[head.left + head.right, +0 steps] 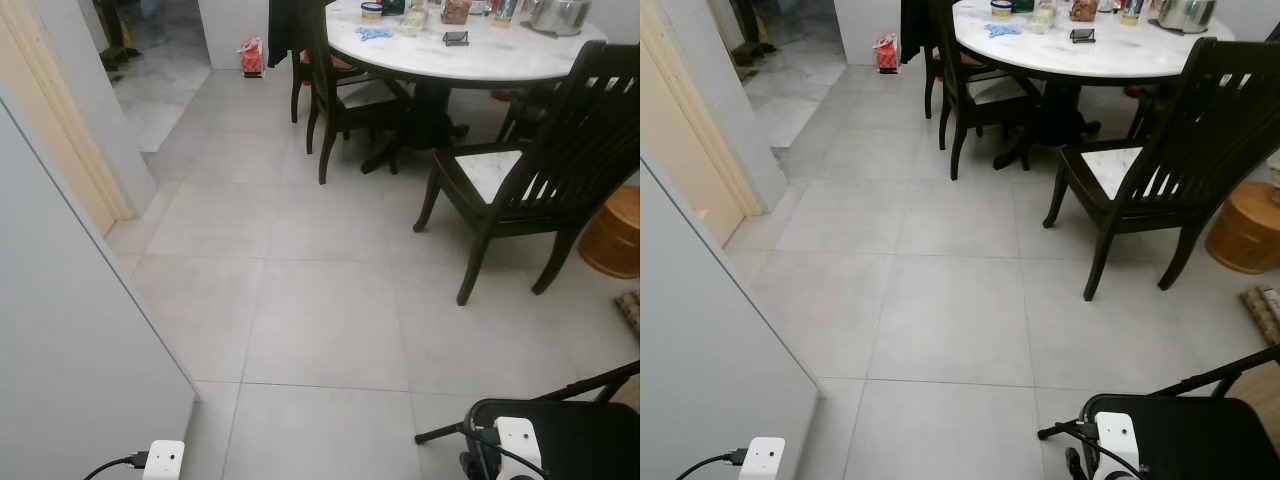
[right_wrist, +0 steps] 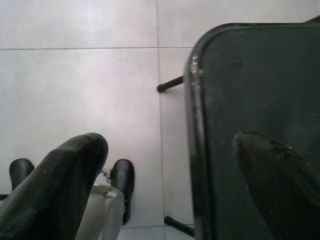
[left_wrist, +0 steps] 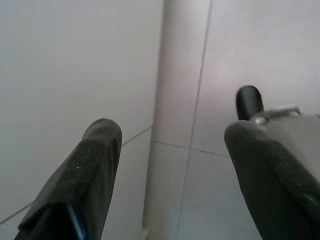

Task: Restocking fridge

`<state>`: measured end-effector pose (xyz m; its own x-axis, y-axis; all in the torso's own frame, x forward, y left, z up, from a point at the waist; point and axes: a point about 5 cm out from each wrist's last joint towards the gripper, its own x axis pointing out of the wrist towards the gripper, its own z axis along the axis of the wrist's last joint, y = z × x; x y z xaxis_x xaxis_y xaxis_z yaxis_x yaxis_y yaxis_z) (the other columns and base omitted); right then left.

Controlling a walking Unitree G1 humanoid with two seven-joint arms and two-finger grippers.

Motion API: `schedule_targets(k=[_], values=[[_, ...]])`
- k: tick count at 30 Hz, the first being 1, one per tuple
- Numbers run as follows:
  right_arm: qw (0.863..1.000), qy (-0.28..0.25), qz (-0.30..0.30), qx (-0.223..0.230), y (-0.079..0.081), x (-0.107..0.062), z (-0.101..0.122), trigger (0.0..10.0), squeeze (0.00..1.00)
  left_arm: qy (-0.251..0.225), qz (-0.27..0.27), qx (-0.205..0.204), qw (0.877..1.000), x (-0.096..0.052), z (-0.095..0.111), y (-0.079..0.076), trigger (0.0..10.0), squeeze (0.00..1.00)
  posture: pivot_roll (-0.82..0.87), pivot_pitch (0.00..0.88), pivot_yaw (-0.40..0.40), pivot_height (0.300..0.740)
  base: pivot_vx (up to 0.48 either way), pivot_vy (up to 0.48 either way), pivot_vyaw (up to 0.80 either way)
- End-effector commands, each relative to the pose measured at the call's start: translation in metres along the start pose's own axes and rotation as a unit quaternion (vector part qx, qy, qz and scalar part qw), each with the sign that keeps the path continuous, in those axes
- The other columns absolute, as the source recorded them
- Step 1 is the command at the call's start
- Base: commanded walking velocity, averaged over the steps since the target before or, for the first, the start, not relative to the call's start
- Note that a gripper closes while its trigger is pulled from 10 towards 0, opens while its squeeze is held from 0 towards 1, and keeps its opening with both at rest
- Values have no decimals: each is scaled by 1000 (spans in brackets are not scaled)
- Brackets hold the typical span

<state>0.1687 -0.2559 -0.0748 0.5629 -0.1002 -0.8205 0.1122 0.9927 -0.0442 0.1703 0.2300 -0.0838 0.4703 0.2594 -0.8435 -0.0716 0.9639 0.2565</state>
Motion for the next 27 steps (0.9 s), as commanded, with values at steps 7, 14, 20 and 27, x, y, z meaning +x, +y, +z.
schedule_targets(k=[7,14,20,27], values=[[1000,2,5,1,6,2,3,10000,0,10,5,2,1000,0,-4,7,10000,0,-132,0,65,740,0,0,800],[1000,6,-1,2,5,2,2,10000,0,7,-7,2,1000,0,-3,0,10000,0,-140,0,57,740,0,0,800],[1000,7,0,-3,3,1,2,10000,0,7,-14,-4,1000,0,-2,-5,10000,0,-152,0,36,740,0,0,800],[1000,7,0,-14,-1,1,3,10000,0,8,-21,-13,1000,-1,0,-11,10000,0,-160,0,8,740,0,0,800]])
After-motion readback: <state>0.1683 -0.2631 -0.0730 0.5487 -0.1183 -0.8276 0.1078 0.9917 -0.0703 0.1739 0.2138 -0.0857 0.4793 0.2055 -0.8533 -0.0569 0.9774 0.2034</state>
